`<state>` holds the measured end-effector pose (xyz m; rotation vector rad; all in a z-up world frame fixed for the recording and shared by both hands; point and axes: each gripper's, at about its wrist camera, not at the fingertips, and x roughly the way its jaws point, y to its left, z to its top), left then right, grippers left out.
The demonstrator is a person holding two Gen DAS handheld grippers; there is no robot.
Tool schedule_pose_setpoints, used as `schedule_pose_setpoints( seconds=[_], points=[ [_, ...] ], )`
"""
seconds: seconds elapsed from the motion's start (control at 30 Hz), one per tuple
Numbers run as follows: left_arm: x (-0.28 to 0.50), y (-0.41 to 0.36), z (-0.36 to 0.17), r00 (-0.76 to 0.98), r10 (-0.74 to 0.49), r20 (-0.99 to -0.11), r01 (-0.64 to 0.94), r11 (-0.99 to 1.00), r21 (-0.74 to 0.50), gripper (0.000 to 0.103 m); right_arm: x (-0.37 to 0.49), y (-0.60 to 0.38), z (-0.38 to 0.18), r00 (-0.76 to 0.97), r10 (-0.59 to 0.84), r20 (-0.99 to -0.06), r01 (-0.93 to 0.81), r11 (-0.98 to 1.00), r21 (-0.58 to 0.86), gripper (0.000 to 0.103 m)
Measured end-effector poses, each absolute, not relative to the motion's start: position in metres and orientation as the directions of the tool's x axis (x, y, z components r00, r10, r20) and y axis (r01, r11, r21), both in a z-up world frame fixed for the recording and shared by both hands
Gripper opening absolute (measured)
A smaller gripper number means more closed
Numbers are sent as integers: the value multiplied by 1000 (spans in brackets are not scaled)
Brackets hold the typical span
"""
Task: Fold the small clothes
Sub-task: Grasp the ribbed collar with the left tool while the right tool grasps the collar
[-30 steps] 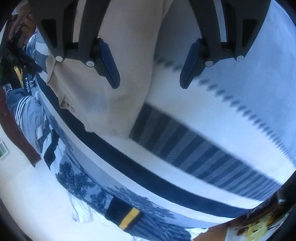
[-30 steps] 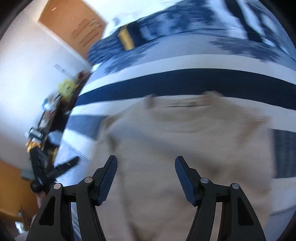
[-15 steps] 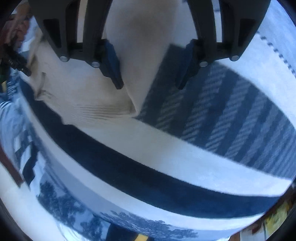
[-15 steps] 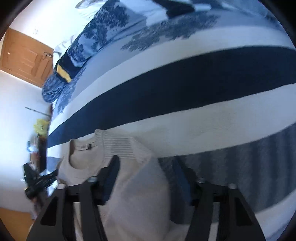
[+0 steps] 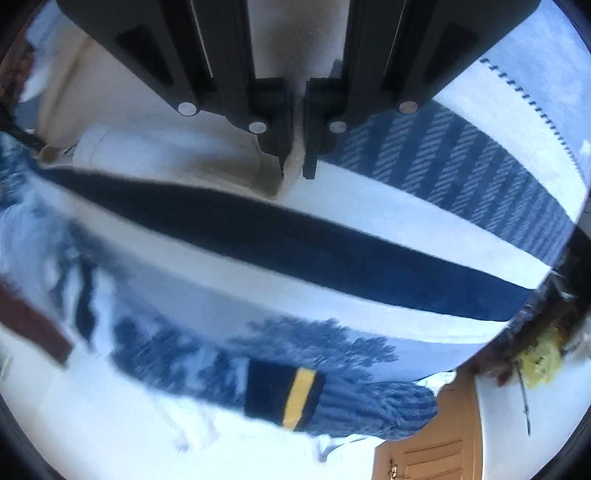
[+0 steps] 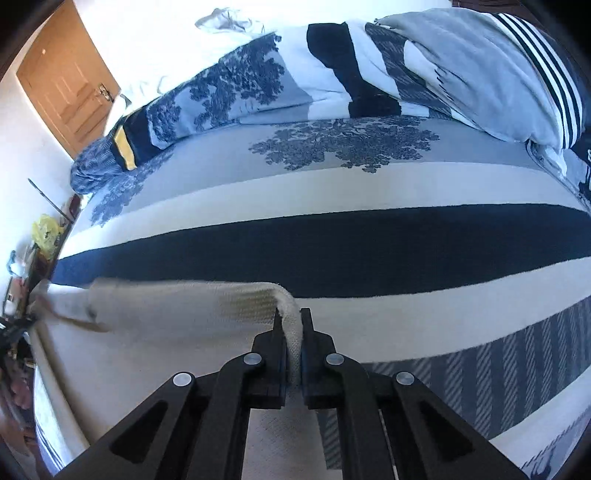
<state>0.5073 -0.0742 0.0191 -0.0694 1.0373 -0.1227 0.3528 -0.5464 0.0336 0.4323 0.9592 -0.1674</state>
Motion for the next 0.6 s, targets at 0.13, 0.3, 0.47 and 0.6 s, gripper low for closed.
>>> schedule_pose_setpoints(
  seconds=[0.13, 0.3, 0.47, 0.6],
  points=[
    [520, -78, -41, 368, -84, -926, 23, 996, -81, 6, 375, -541, -9, 478, 82, -874, 314, 914, 257, 4],
    [505, -58, -42, 389, -216, -896, 21, 974, -225, 49, 352, -547, -7, 510, 142, -848, 293, 898, 327, 39],
    [502, -53, -45, 361, -209, -909, 16, 976, -218, 57, 347, -561, -5, 535, 244, -809, 280, 852, 442, 75],
    [517, -66, -58, 329, -197, -923, 4, 978, -208, 56, 360, -566, -22, 521, 295, -801, 333, 794, 509, 72]
  ],
)
